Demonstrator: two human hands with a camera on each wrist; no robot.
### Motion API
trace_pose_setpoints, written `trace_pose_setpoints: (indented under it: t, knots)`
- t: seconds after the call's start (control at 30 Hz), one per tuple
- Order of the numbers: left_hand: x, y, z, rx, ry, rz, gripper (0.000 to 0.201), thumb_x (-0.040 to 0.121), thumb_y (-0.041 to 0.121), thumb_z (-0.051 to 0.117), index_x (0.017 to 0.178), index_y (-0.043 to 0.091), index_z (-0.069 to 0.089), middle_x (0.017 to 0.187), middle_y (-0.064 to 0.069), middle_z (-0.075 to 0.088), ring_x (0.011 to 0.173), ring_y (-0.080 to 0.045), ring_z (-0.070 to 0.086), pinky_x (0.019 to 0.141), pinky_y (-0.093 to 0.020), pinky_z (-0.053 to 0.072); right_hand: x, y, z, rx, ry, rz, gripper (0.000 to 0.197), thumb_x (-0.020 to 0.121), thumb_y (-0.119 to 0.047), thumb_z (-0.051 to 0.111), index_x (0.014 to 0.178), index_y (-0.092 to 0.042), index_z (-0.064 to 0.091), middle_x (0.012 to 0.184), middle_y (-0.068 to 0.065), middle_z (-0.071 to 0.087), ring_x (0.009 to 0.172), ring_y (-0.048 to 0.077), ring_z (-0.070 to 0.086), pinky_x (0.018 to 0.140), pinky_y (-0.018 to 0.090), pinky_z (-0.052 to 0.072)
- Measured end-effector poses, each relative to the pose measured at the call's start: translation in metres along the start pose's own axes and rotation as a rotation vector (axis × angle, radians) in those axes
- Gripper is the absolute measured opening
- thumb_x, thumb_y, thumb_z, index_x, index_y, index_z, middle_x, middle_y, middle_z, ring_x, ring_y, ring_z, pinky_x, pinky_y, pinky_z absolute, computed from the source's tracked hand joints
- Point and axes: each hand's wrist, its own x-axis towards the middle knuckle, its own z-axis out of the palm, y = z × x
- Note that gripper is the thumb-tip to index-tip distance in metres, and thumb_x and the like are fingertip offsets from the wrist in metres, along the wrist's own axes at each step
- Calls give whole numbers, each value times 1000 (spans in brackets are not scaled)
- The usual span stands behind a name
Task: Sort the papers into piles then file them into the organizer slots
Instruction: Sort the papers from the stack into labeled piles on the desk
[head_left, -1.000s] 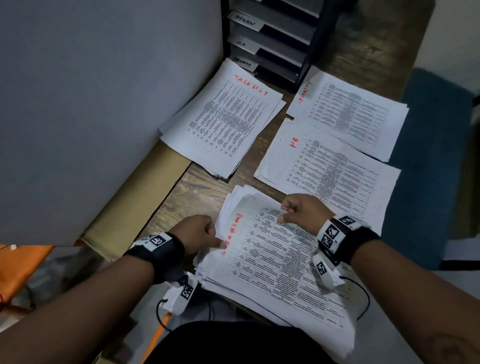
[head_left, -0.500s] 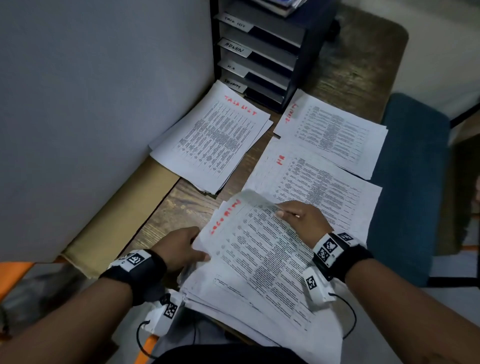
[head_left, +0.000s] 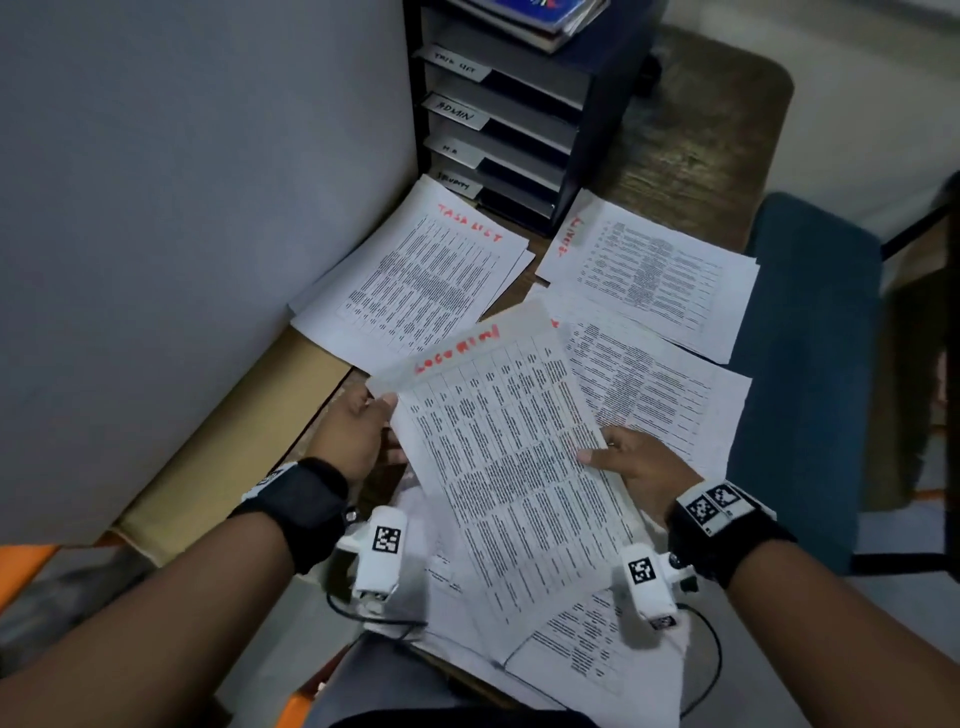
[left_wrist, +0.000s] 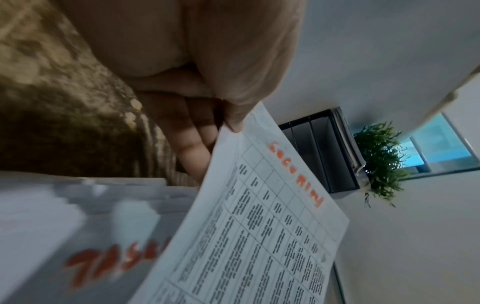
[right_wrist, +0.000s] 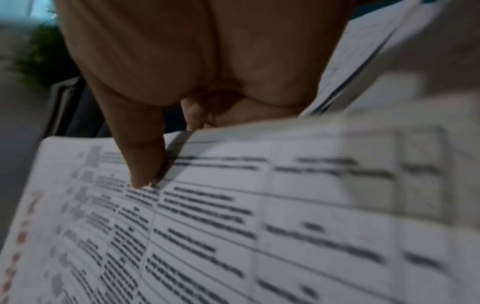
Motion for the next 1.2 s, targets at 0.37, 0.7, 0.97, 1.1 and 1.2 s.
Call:
trace_pose_setpoints:
  t: [0.37,0.7,0.97,1.1,1.2]
  knots:
    - [44,40,26,-286,192,-18,8,103,18,47,104,14,54,65,-10,62,39,-20,55,49,-30,47,-3,6,-32,600,47,112,78,59,-21,90,126,1,56,127,25,61,120,43,53,108,61,36]
    - [73,36,43,-242,262,-63,11,104,16,45,93,13,43,88,-17,59,64,-24,61,42,-25,52,2,-21,-13,906,-30,82,67,90,-66,41,137,-20,56,138,15,56,127,37,53,99,60,45]
    - [78,46,83,-203,3,-61,3,102,10,48,101,12,48,85,-10,63,69,-22,69,54,-32,60,30,-29,-41,76,542,38,33,94,-25,61,125,-11,59,114,2,65,96,20,59,68,20,46]
    - [79,40,74,23,-168,-64,6,98,9,57,98,12,52,88,-18,64,72,-25,65,62,-30,58,65,-30,-90,1,794,117,33,93,-29,56,120,-12,59,110,2,64,93,25,61,83,32,48]
    - [80,23,55,72,-185,-102,9,97,13,60,103,10,54,87,-20,65,75,-28,65,62,-29,58,103,-31,-119,-136,847,220,39,93,-28,53,123,-4,58,119,15,65,106,38,62,92,43,51]
